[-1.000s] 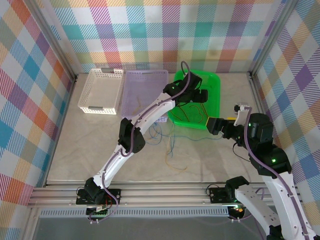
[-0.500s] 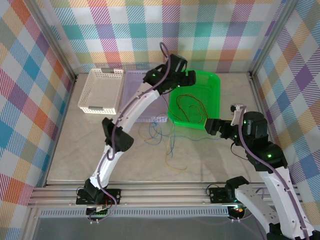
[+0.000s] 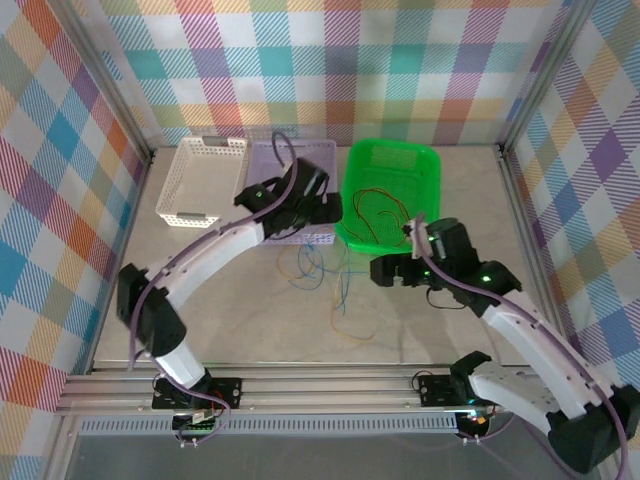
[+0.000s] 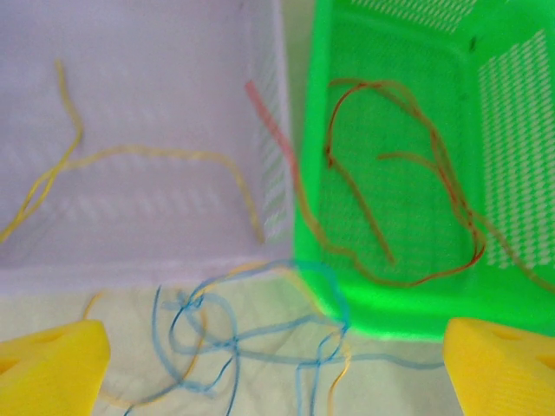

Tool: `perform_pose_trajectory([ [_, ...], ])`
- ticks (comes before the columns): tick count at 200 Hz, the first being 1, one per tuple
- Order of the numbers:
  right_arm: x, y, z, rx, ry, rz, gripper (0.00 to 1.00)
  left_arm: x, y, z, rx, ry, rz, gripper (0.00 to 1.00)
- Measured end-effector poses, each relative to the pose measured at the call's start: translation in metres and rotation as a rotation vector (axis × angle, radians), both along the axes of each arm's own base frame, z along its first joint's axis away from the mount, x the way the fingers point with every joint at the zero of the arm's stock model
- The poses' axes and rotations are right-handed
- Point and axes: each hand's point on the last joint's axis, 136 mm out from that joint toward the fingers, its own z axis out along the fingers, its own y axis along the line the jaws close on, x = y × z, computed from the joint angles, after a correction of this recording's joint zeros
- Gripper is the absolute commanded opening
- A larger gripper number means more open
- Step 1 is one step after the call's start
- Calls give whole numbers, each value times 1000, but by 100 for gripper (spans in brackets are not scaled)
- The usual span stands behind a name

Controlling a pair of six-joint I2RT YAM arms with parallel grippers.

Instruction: Untangle the cables

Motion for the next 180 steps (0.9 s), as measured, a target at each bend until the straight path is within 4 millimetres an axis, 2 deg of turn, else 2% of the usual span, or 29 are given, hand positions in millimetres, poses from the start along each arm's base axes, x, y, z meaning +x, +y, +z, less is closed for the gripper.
perform_pose_trajectory([
  [19, 2, 26, -19, -3, 42, 52, 96, -28, 23, -4, -36, -1, 17, 98],
  [51, 8, 63, -59, -36, 120, 101, 92, -67, 58, 8, -132, -59, 54, 98],
  [64, 9, 75, -75, -67, 147, 118, 90, -81, 70, 7, -156, -70, 65, 98],
  [92, 16, 91, -98, -131, 167, 114, 84, -107, 98, -8, -178, -80, 106, 98],
  [120, 32, 96, -106, -164, 155, 72, 74, -129, 122, -22, -185, -78, 145, 98],
  [150, 44, 99, -117, -197, 156, 39, 55, -145, 140, -36, -193, -72, 179, 98],
  [180, 49, 101, -123, -209, 165, 21, 24, -158, 153, -51, -196, -55, 208, 98],
])
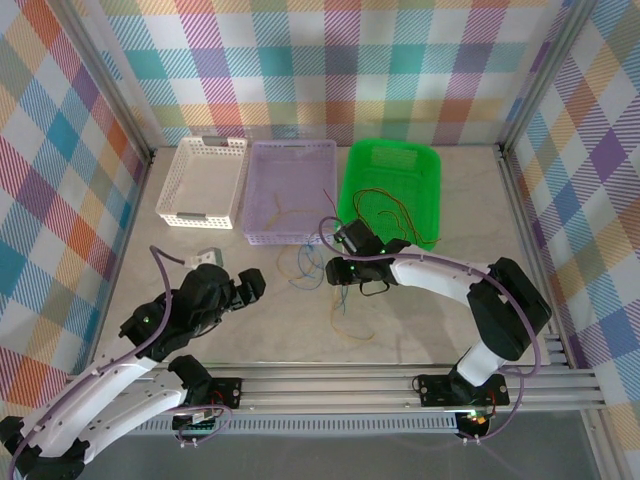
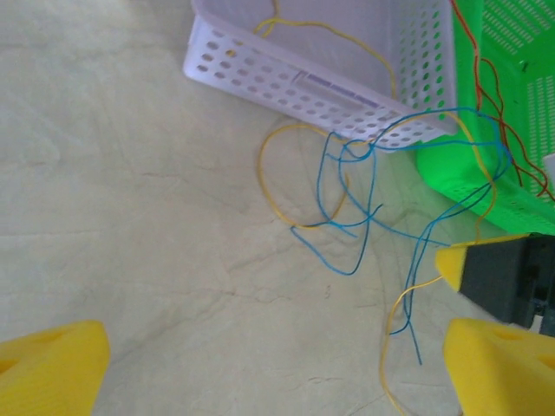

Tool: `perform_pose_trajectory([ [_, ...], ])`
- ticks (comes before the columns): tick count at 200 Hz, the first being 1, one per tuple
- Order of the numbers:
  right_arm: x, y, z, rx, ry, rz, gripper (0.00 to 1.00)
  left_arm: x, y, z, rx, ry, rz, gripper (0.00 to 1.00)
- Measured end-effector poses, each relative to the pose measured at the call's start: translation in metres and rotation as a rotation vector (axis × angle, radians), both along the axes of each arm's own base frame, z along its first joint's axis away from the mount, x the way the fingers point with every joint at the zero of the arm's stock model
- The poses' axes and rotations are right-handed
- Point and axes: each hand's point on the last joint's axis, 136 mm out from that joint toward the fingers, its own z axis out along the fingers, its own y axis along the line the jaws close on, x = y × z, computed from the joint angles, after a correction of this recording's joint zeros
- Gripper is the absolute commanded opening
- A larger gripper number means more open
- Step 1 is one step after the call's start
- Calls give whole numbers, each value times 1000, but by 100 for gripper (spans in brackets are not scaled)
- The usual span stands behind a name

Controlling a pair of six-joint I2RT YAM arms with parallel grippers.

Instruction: Untangle the cables

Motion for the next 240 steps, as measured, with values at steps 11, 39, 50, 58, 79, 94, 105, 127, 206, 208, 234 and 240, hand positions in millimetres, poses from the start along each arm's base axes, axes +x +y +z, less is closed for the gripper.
perform_pose_trajectory([
  [11, 2, 0, 2, -3, -10, 2, 14, -4, 3, -3, -5, 6, 8, 98],
  [39, 4, -2, 10, -2, -30, -6, 0, -8, 7, -8, -6, 15, 14, 98],
  [50, 2, -4, 17, 3, -39, -6, 0, -9, 8, -10, -4, 20, 15, 98],
  [58, 1, -5, 26, 14, -51, -6, 0, -9, 8, -12, -3, 23, 16, 98],
  [79, -4, -8, 54, 59, -88, -1, 0, -9, 8, -15, -6, 28, 21, 98],
  [94, -9, -8, 79, 103, -115, 15, 0, -8, 6, -17, -8, 33, 21, 97],
  [105, -13, -6, 103, 146, -137, 38, 0, -7, 5, -18, -7, 40, 18, 97],
  [127, -21, 2, 153, 250, -184, 93, 0, -6, 0, -23, -16, 50, 9, 97],
  [206, -67, 19, 304, 547, -289, 335, 0, -2, -19, -29, -106, 51, -24, 97],
  [208, -68, 18, 307, 549, -293, 338, 0, -2, -19, -29, -107, 51, -24, 97],
  [234, -73, 15, 358, 591, -382, 373, 0, -2, -21, -24, -127, 33, -28, 97],
  [240, -73, 16, 371, 599, -404, 382, 0, -2, -20, -24, -129, 31, -28, 97],
])
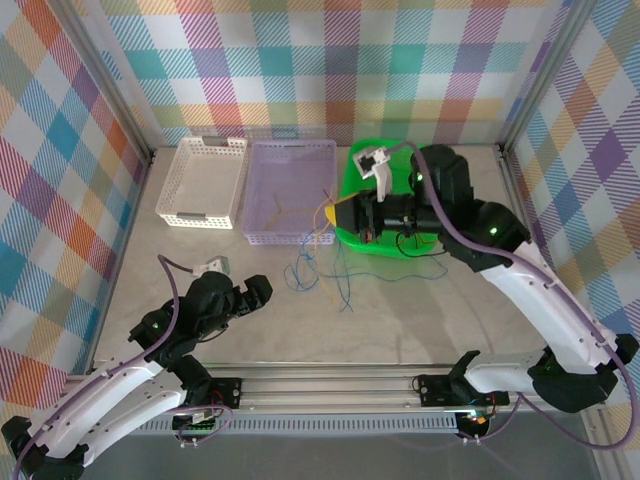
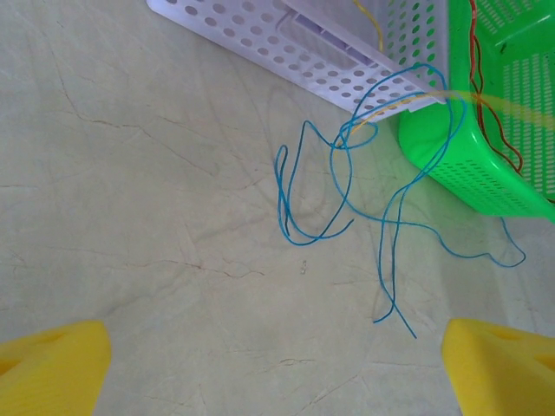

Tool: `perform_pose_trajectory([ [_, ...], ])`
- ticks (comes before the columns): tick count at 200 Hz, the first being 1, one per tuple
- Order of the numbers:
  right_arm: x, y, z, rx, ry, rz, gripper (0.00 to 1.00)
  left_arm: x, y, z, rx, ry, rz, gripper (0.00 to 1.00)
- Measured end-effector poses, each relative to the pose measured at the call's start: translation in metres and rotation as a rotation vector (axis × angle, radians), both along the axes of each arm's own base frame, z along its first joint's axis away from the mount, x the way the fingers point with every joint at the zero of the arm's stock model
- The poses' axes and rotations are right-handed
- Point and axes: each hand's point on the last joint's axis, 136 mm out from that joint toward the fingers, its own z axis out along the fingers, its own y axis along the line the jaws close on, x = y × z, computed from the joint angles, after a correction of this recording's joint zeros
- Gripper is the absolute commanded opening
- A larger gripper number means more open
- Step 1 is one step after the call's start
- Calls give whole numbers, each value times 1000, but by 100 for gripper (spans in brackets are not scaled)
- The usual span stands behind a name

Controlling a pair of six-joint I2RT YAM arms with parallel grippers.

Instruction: Untangle the cables

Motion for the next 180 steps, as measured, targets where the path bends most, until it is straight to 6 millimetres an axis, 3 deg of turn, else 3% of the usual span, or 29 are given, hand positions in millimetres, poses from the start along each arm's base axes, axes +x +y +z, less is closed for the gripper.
perform_pose_trajectory([
  [39, 9, 10, 50, 27, -88, 16, 0, -3, 3, -3, -10, -3, 6, 97],
  [98, 42, 35, 94, 28, -195, 25, 0, -7, 12, 0, -19, -27, 28, 97],
  [120, 65, 42, 87, 18, -183, 23, 0, -11, 16, -2, -18, -25, 33, 97],
  [180, 147, 55, 23, -29, -45, 16, 0, -20, 31, -3, 1, -31, 54, 97],
])
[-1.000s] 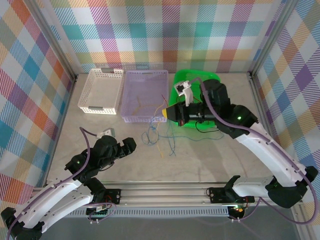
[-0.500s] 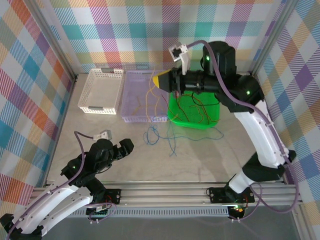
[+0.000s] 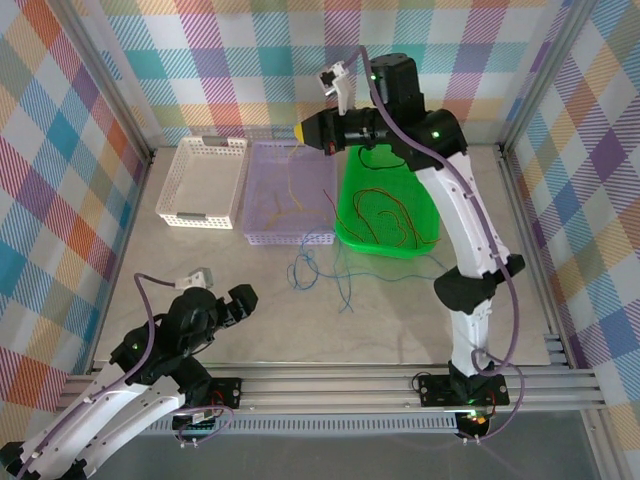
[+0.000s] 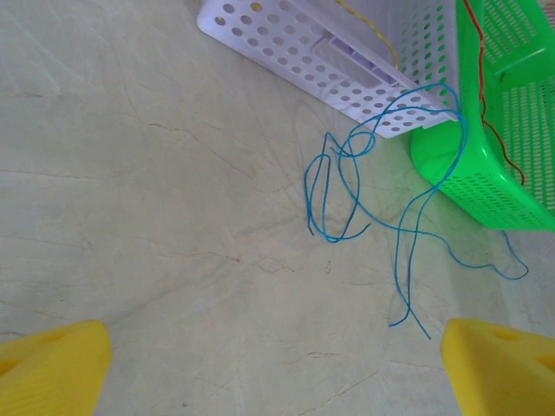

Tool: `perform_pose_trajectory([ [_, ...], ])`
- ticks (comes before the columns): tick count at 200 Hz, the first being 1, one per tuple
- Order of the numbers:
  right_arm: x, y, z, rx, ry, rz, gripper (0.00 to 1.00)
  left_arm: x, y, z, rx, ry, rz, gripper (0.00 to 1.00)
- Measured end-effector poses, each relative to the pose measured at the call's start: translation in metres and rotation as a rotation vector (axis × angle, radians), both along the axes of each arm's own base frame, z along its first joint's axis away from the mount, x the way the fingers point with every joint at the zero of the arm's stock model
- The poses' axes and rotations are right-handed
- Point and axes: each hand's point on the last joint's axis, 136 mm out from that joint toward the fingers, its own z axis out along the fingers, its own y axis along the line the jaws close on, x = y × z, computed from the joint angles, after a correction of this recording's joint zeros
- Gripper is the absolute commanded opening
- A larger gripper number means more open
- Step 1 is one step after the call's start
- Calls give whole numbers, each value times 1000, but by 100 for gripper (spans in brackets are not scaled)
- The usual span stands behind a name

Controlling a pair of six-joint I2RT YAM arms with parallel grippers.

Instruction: Untangle the cables

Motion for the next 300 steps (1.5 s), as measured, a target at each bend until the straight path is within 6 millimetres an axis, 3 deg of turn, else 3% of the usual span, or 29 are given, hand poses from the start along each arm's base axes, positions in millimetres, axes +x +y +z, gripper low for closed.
perform_pose_trajectory([
  [57, 63, 8, -34, 88, 122, 24, 0, -4, 9, -9, 33, 14, 21, 97],
  [104, 99, 14, -70, 120, 216, 32, 0, -3, 12, -13, 54, 21, 34, 97],
  [181, 128, 23, -133, 54, 304, -22, 0, -3, 12, -23, 86, 54, 34, 97],
  [255, 165, 33, -238, -49, 473, -155, 0, -2, 12, -26, 96, 66, 33, 97],
  [300, 164, 47, -261, -108, 455, -190, 25, -2, 11, -26, 93, 66, 31, 97],
])
